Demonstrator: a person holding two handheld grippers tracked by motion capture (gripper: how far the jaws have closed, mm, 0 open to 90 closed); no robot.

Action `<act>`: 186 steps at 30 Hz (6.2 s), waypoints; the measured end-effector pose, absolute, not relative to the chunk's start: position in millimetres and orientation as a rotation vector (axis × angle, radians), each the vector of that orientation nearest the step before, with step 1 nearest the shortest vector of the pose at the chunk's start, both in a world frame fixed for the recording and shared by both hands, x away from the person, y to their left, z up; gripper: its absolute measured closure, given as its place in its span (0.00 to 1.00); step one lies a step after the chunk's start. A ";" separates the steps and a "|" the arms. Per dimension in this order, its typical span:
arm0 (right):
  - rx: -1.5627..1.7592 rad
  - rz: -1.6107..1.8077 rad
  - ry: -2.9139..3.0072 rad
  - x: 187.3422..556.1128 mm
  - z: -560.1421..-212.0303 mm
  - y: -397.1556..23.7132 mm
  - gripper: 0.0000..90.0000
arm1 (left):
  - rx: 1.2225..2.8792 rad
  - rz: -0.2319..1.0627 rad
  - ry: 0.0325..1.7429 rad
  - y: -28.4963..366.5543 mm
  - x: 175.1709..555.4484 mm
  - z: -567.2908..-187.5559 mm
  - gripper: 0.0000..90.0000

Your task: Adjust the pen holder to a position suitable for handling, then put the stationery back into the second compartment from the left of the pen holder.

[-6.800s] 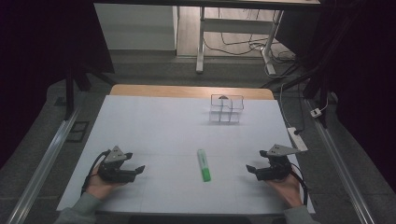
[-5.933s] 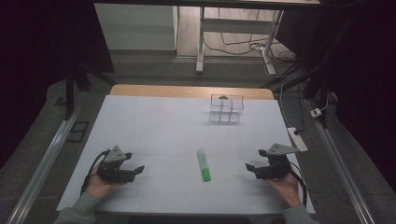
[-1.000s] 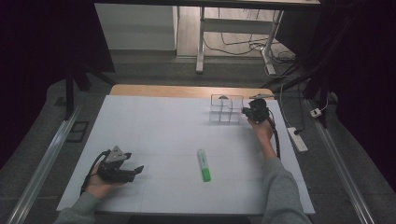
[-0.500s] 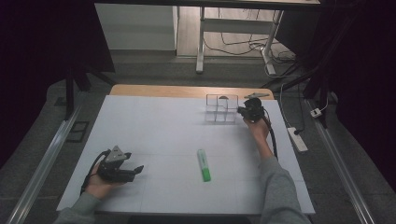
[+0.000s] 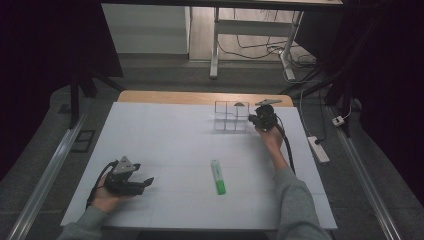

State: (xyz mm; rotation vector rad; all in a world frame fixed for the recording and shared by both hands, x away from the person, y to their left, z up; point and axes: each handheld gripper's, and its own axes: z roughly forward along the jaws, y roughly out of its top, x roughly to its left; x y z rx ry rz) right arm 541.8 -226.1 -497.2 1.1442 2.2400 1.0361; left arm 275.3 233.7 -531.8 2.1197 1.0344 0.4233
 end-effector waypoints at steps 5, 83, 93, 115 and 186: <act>1.127 1.038 2.255 541.2 -498.5 -218.3 0.99 | 2.119 0.424 1.034 233.9 275.2 -531.8 0.28; 1.092 1.136 2.337 498.5 -488.7 -204.0 0.64 | 2.113 0.425 1.023 237.0 277.9 -532.2 0.28; 1.082 1.137 2.367 464.7 -483.8 -220.3 0.51 | 2.114 0.427 1.021 237.2 278.2 -532.1 0.28; 1.070 1.096 2.419 390.6 -483.2 -257.0 0.37 | 2.112 0.430 1.018 237.1 277.6 -531.7 0.28; 1.051 0.698 2.633 327.2 -494.3 -113.8 0.36 | 2.131 0.445 0.946 230.9 276.9 -527.7 0.28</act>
